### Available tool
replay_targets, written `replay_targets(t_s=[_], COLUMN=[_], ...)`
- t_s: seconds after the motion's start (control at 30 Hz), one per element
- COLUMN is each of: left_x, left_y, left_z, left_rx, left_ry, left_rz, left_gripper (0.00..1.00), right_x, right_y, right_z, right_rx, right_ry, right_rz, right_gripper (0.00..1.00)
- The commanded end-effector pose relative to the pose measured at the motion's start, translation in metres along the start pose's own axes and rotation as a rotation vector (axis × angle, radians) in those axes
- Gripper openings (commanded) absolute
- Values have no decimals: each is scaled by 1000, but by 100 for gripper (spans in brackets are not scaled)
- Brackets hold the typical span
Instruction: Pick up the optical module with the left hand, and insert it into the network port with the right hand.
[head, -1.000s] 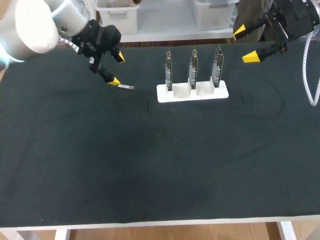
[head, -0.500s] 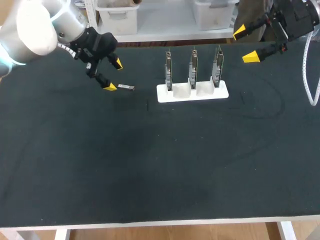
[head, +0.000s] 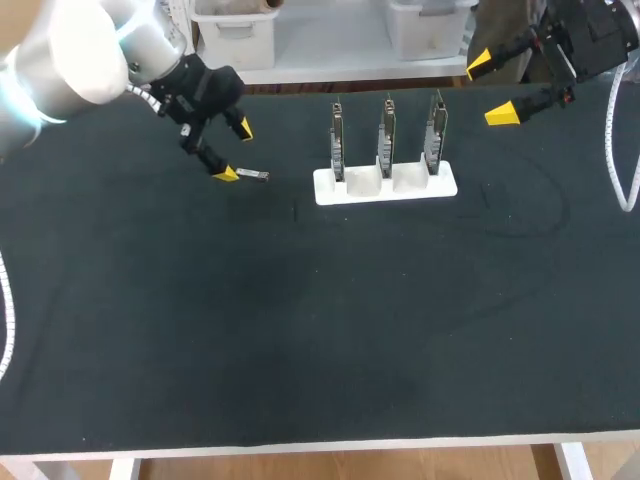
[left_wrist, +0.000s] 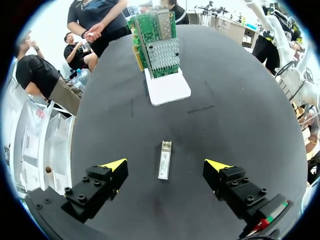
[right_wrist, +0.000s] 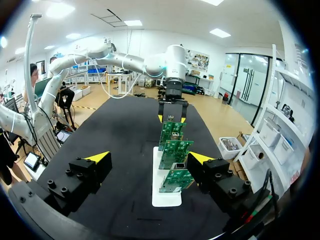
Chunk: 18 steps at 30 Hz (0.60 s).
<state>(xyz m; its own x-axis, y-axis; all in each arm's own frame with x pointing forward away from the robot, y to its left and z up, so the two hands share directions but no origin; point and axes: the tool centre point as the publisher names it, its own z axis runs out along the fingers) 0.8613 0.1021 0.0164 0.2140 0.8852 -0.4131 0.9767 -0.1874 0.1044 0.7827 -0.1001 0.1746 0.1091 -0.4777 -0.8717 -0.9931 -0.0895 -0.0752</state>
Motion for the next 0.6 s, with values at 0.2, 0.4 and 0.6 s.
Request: replay_targets(t_s=[0.2, 0.4, 0.6], left_x=[-7, -7, -4], left_y=[3, 0, -2], left_z=[3, 8, 10], left_rx=[54, 53, 42], left_ry=[38, 50, 67], left_rz=[-5, -11, -21], left_gripper=[100, 100, 100], right_x=[0, 0, 0], right_y=[-1, -1, -1], right_z=[0, 0, 0], right_rx=[-1, -1, -1], right_ry=[0, 0, 0], right_rz=[0, 0, 0], right_gripper=[100, 100, 100])
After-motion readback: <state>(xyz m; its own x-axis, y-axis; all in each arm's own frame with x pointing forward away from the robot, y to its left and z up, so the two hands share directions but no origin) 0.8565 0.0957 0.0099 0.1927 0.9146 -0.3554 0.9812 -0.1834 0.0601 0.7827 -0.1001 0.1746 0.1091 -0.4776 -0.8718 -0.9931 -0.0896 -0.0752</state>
